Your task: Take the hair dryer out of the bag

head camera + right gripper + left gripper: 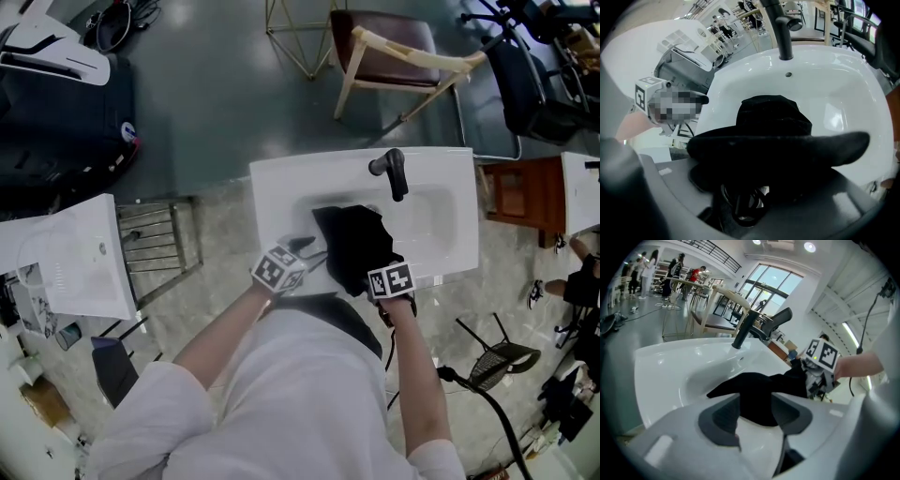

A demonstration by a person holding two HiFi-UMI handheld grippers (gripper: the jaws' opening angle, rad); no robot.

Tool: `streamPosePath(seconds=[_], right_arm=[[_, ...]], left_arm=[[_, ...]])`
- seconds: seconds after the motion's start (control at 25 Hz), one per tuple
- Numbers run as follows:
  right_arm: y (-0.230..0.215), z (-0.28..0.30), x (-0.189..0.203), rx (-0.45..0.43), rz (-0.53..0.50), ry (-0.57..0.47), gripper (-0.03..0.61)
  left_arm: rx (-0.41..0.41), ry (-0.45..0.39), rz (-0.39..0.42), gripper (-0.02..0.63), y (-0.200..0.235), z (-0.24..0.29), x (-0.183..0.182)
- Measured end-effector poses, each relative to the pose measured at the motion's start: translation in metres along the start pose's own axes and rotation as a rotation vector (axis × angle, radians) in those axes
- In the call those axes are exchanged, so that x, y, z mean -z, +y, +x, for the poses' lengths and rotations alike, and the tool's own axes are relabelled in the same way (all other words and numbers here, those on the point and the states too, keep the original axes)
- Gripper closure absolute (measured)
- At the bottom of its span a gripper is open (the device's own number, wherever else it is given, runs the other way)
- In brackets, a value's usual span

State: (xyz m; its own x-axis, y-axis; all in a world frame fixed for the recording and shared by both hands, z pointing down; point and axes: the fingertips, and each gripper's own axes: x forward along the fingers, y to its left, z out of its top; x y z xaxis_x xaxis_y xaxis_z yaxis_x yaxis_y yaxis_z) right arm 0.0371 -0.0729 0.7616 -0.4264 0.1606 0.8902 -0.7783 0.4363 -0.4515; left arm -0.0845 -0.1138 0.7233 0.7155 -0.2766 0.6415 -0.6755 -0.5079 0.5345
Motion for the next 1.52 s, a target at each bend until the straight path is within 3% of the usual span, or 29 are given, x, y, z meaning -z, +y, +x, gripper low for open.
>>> streamPosePath(seconds=[0.36, 0.72, 0.88, 1.04, 1.52], right_arm=[[0.010, -0.048, 0.034, 0.008, 0.024, -0.026, 0.327], [0.013, -0.079, 0.063, -0.155, 0.168, -0.087, 0.327], [0.014, -0.091, 0.077, -0.243, 0.199, -0.095, 0.327], [0.006, -0.105, 0.089, -0.311, 0.167, -0.083, 0.327], [-0.020, -0.158, 0.137, -0.505, 0.090, -0.079, 0.327]], left_arm=[[0.058, 0.039, 0.052, 0.405, -0.025, 0.024, -0.003], [0.059, 0.003, 0.084, 0.411, -0.040, 0.016, -0.021], [0.020, -0.018, 0.060, 0.413, -0.038, 0.002, -0.024], [-0.044, -0.050, 0.025, 0.414, -0.042, -0.004, -0.023], [-0.211, -0.200, -0.122, 0.416, -0.110, -0.004, -0.009]])
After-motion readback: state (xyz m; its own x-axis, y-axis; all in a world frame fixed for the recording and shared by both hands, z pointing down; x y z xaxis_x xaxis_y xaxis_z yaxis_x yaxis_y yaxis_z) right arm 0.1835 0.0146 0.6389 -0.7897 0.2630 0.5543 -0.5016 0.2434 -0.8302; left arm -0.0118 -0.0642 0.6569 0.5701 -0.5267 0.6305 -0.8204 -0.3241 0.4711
